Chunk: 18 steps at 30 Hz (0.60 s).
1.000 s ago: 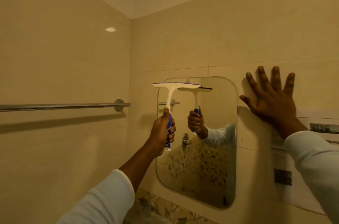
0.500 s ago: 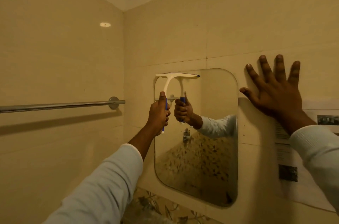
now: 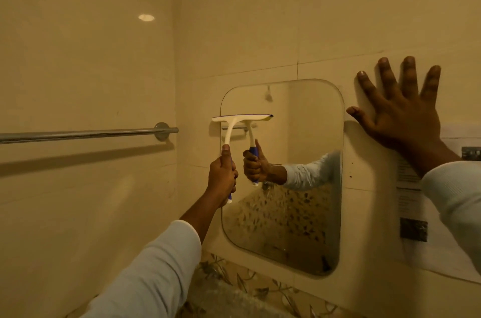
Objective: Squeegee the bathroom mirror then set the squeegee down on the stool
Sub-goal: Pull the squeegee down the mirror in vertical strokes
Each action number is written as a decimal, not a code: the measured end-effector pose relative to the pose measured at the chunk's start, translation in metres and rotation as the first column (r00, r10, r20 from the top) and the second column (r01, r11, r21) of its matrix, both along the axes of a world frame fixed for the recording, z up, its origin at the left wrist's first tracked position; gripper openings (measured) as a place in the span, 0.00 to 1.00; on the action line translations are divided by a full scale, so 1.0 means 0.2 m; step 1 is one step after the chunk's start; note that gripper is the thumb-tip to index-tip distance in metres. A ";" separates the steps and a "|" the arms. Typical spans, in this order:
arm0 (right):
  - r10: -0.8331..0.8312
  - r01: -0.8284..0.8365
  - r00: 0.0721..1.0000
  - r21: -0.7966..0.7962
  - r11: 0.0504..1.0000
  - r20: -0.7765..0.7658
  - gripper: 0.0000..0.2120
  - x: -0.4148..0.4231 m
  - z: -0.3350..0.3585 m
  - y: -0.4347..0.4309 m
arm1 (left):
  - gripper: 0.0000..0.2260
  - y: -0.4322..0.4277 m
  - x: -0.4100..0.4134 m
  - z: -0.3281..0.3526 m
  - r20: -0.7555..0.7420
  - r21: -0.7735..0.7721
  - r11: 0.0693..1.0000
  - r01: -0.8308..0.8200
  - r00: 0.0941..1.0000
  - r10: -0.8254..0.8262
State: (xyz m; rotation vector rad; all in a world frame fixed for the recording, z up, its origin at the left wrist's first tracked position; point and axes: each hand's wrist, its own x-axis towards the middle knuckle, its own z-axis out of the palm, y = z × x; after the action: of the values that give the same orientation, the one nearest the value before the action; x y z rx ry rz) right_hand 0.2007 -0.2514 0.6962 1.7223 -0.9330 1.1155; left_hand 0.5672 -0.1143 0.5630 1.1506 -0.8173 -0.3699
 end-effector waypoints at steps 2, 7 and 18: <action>0.008 -0.008 1.000 0.001 1.000 0.005 0.42 0.00 0.00 0.00 | 0.30 0.00 0.00 -0.05 -0.007 0.011 1.000 0.008 1.000 -0.008; 0.026 -0.026 1.000 0.011 1.000 0.015 0.42 0.00 -0.01 0.02 | 0.29 0.01 -0.02 -0.15 0.021 0.041 0.999 -0.009 1.000 0.008; 0.033 -0.033 0.999 -0.001 0.999 0.019 0.42 0.01 -0.01 0.01 | 0.29 0.06 -0.02 -0.42 0.003 0.108 0.994 -0.013 1.000 0.013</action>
State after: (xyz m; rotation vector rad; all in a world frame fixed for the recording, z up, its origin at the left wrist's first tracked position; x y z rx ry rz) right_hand 0.2027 -0.2504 0.6945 1.7350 -0.9195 1.1552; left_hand 0.5626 -0.1030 0.4784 1.2570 -0.7985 -0.4061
